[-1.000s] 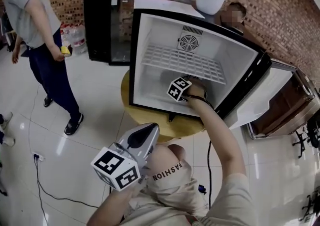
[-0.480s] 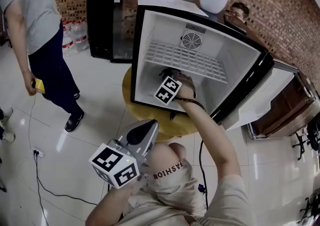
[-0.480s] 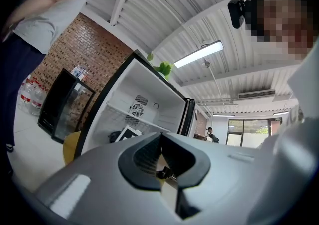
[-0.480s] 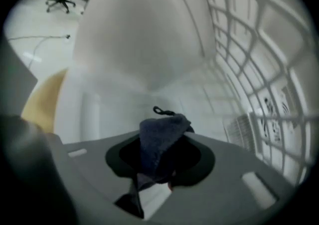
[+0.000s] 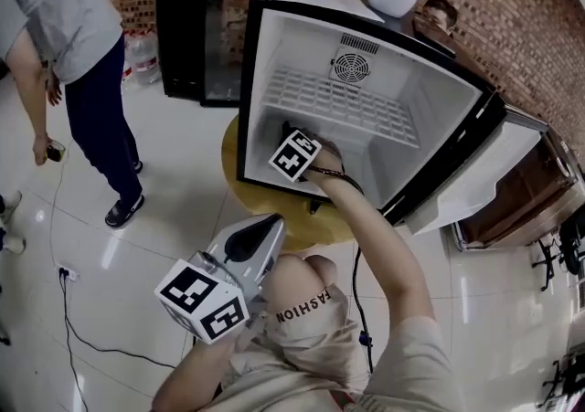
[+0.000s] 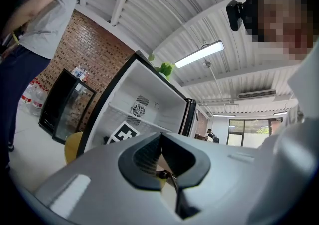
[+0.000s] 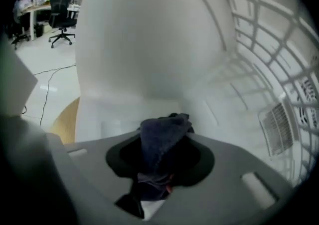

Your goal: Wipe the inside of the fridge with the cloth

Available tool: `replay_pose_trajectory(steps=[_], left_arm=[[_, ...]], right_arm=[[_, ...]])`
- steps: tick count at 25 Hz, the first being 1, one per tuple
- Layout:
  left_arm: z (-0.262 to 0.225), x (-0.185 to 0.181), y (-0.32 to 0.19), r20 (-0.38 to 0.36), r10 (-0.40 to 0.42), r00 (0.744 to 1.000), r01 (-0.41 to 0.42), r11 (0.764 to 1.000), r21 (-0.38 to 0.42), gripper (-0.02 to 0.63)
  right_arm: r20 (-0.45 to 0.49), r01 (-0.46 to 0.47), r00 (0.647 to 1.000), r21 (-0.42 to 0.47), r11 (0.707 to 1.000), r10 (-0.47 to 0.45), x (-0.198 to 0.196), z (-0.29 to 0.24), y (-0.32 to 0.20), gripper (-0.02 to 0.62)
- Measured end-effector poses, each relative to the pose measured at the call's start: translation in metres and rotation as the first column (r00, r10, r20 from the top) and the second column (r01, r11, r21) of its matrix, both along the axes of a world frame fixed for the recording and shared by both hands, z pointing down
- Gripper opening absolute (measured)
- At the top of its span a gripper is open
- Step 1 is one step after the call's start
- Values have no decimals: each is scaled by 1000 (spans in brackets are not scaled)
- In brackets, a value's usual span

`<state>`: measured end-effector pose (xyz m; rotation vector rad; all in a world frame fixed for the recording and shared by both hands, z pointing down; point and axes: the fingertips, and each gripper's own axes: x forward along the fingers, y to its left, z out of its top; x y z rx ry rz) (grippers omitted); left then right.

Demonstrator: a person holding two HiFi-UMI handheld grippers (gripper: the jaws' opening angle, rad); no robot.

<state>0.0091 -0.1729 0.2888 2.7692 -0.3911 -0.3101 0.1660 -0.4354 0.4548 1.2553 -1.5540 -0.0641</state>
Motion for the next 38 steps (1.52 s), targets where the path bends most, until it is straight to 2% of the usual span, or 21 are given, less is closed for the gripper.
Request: replay_pose_trajectory(steps=[2, 3, 6, 9, 11, 13, 14, 15, 17, 19, 21, 23, 25, 28, 31, 35, 38], left_arm=[[-1, 1, 0, 0, 2, 1000, -2, 1000, 6, 0], [-2, 0, 1, -2, 2, 1000, -2, 1000, 9, 0], [-4, 0, 2, -7, 0, 1000, 0, 1000, 14, 0], [-4, 2, 3, -2, 8, 1000, -8, 1000, 21, 0], [-3, 4, 6, 2, 14, 1000, -14, 1000, 23, 0], [-3, 6, 7, 8, 17, 1000, -17, 1000, 26, 0], [-4, 6, 7, 10, 17, 1000, -18, 999, 27, 0], [-4, 5, 7, 11, 17, 1000, -17, 1000, 27, 0], [-4, 3, 5, 8, 10, 1000, -10, 1000, 22, 0], [-1, 0, 1, 10, 4, 1000, -4, 1000, 13, 0], [2, -1, -2, 16, -3, 1000, 3, 1000, 7, 0], [2, -3, -5, 17, -15, 1000, 14, 1000, 7, 0], [1, -5, -6, 19, -24, 1000, 23, 1000, 11, 0], [-2, -7, -7, 12, -34, 999, 33, 999, 19, 0], [-3, -8, -9, 7, -32, 999, 32, 999, 18, 0], [1, -5, -10, 6, -21, 1000, 21, 1000, 5, 0], [-2, -2, -9, 3, -16, 1000, 16, 1000, 17, 0]], right_arm=[[-79, -118, 990, -36, 992, 115, 47, 1, 22, 120], [-138, -190, 974, -61, 980, 180, 73, 3, 35, 120], [-362, -389, 875, -135, 911, 321, 148, 9, 77, 118], [-500, -522, 780, -189, 832, 376, 196, 13, 110, 118], [-534, -556, 755, -213, 803, 381, 210, 14, 122, 120], [-534, -539, 762, -210, 816, 366, 209, 12, 121, 121], [-520, -509, 778, -189, 840, 354, 201, 8, 116, 126], [-487, -461, 804, -148, 875, 341, 187, 0, 109, 127], [-381, -314, 881, -24, 949, 282, 136, -20, 90, 127], [-258, -133, 955, 77, 988, 149, 68, -36, 71, 127], [-129, 22, 992, 122, 992, -6, 1, -41, 53, 127], [-23, 118, 993, 125, 985, -116, -49, -38, 37, 127], [30, 171, 984, 95, 981, -174, -80, -25, 24, 127], [35, 174, 984, 41, 984, -176, -86, -1, 18, 127], [59, 114, 992, 19, 993, -115, -62, 1, 27, 124], [-3, -18, 1000, -53, 998, 18, 6, 5, 59, 124], [-39, -159, 987, -131, 979, 155, 66, 6, 93, 123]])
